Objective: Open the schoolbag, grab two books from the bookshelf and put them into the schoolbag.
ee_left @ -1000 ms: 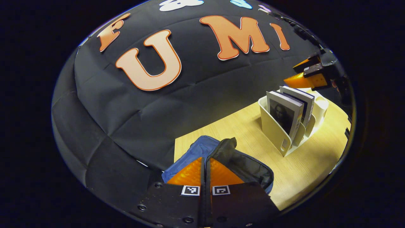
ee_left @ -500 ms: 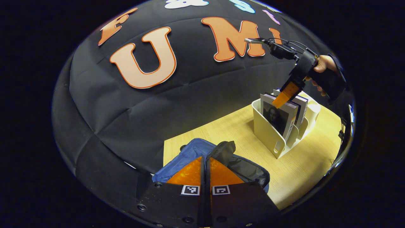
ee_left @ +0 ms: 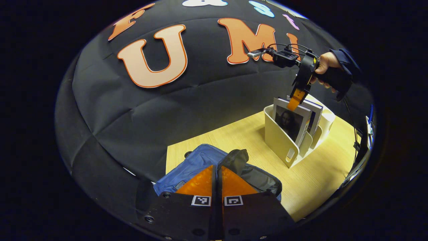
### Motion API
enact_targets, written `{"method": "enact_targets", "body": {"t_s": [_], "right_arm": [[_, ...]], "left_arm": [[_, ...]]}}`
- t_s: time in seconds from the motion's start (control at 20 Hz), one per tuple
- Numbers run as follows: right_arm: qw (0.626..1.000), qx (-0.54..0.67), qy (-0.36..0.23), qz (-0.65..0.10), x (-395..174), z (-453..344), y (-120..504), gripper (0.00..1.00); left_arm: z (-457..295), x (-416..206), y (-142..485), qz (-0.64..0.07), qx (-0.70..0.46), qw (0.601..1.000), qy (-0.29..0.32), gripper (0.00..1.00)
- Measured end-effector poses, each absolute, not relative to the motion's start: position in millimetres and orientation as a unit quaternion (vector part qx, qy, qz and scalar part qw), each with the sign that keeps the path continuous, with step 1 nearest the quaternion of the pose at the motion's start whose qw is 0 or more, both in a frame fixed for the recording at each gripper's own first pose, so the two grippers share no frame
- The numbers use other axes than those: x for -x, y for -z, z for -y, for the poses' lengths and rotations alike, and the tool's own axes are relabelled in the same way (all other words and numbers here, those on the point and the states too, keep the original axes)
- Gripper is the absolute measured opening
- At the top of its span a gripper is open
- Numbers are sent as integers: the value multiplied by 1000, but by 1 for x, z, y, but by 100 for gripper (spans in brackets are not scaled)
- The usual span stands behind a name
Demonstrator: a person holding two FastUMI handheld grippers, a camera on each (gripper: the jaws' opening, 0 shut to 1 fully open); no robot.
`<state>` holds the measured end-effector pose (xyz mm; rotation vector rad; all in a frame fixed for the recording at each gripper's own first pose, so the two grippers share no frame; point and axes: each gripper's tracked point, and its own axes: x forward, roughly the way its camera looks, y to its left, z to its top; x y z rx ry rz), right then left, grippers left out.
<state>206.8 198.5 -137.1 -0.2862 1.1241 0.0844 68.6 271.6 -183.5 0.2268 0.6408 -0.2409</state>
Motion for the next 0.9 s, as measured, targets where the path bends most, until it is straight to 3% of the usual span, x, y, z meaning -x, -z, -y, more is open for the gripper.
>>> {"method": "enact_targets", "body": {"t_s": [0.05, 0.1, 0.4, 0.9], "right_arm": [[837, 122, -41, -532, -207, -201, 137, 29], [836, 109, -40, -536, -207, -202, 137, 38], [844, 71, -51, -530, -211, -215, 125, 39], [837, 94, -21, -539, -223, -196, 143, 45]], "left_arm": [[-273, -67, 184, -313, -109, 936, 118, 0], [-274, -68, 185, -315, -107, 936, 118, 0], [-275, -63, 193, -322, -100, 934, 116, 0], [-274, -61, 201, -332, -103, 931, 114, 0]]}}
